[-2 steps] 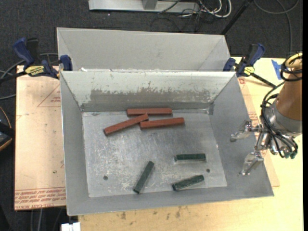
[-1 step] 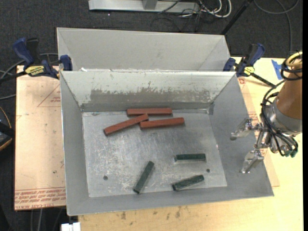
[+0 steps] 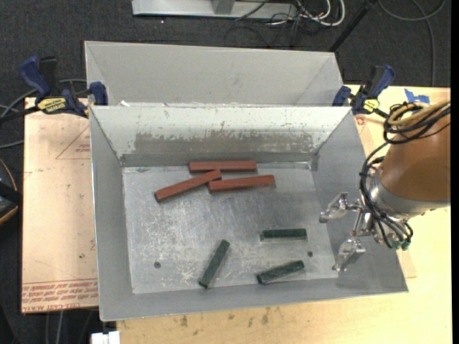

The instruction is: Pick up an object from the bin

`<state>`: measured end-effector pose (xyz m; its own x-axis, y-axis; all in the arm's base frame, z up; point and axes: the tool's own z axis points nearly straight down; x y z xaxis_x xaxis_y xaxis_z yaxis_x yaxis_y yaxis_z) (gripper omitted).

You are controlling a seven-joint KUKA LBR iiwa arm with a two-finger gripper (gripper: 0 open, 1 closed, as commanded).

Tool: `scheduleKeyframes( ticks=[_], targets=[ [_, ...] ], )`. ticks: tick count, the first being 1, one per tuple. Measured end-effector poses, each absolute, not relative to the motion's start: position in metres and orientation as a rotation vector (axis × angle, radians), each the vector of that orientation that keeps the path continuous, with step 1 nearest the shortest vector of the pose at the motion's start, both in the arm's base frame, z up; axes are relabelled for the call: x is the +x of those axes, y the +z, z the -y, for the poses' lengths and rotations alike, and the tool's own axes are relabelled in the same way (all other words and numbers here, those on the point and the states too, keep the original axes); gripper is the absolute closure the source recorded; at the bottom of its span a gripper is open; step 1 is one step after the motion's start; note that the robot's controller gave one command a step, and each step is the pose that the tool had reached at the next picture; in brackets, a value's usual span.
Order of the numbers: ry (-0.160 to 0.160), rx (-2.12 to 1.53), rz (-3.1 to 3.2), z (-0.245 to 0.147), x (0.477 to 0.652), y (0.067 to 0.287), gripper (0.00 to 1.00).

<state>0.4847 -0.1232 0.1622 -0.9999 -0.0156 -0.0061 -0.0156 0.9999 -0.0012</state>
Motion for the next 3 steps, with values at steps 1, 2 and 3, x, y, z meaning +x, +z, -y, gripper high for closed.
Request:
scheduleKeyframes(
  ticks=[1,2,3],
  targets=[
    [-0.011,-0.17,-3.101,0.102,0.5104,0.0812,1.0],
    [-0.006,-0.172,-3.134,0.104,0.5021,0.0802,0.0],
    [-0.007,-0.172,-3.128,0.1035,0.5037,0.0802,0.0]
  ],
)
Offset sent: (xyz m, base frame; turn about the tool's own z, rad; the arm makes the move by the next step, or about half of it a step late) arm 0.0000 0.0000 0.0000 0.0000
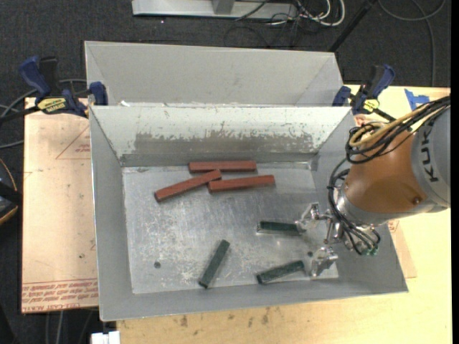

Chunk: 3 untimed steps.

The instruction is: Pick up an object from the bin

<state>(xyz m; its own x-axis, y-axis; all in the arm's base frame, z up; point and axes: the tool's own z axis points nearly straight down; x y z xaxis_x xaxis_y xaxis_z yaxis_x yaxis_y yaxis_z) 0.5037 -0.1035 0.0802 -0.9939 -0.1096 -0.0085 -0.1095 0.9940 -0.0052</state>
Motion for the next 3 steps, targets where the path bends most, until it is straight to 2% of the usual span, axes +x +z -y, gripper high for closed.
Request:
scheduleKeyframes(
  ticks=[1,2,3],
  targets=[
    [-0.025,-0.451,-3.054,0.056,0.519,0.084,1.0],
    [-0.019,-0.459,-3.105,0.059,0.507,0.081,0.0],
    [-0.018,-0.458,-3.098,0.058,0.508,0.081,0.0]
  ],
)
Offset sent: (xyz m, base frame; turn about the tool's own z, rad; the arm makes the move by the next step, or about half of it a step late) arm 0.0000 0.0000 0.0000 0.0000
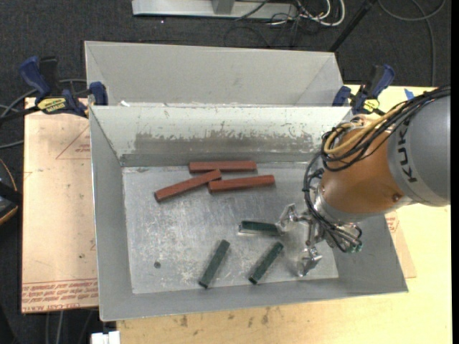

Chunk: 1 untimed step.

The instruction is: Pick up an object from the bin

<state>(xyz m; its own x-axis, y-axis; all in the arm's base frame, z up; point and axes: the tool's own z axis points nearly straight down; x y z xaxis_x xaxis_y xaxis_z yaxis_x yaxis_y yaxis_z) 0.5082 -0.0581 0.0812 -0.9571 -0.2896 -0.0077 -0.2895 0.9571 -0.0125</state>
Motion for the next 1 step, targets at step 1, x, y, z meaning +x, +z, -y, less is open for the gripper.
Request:
scheduleKeyframes(
  ticks=[1],
  targets=[
    [-0.022,-0.161,-3.094,0.0155,0.5363,0.085,1.0]
  ],
)
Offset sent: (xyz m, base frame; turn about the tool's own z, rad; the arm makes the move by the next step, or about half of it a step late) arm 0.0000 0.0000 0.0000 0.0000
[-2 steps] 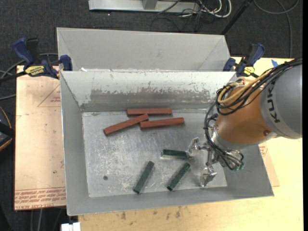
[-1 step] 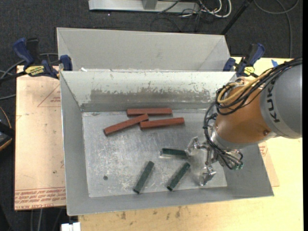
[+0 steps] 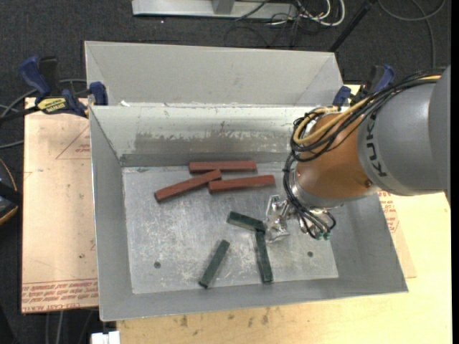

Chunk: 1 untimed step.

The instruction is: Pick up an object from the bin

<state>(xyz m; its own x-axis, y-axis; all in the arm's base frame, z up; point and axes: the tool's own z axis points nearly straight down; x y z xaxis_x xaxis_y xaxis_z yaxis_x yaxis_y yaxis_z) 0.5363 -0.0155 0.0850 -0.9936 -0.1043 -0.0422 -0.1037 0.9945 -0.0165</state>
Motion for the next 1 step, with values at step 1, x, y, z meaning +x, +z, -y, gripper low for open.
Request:
scheduleKeyframes(
  ticks=[1],
  targets=[
    [-0.011,-0.17,-3.131,0.0122,0.5276,0.0822,0.0]
  ],
)
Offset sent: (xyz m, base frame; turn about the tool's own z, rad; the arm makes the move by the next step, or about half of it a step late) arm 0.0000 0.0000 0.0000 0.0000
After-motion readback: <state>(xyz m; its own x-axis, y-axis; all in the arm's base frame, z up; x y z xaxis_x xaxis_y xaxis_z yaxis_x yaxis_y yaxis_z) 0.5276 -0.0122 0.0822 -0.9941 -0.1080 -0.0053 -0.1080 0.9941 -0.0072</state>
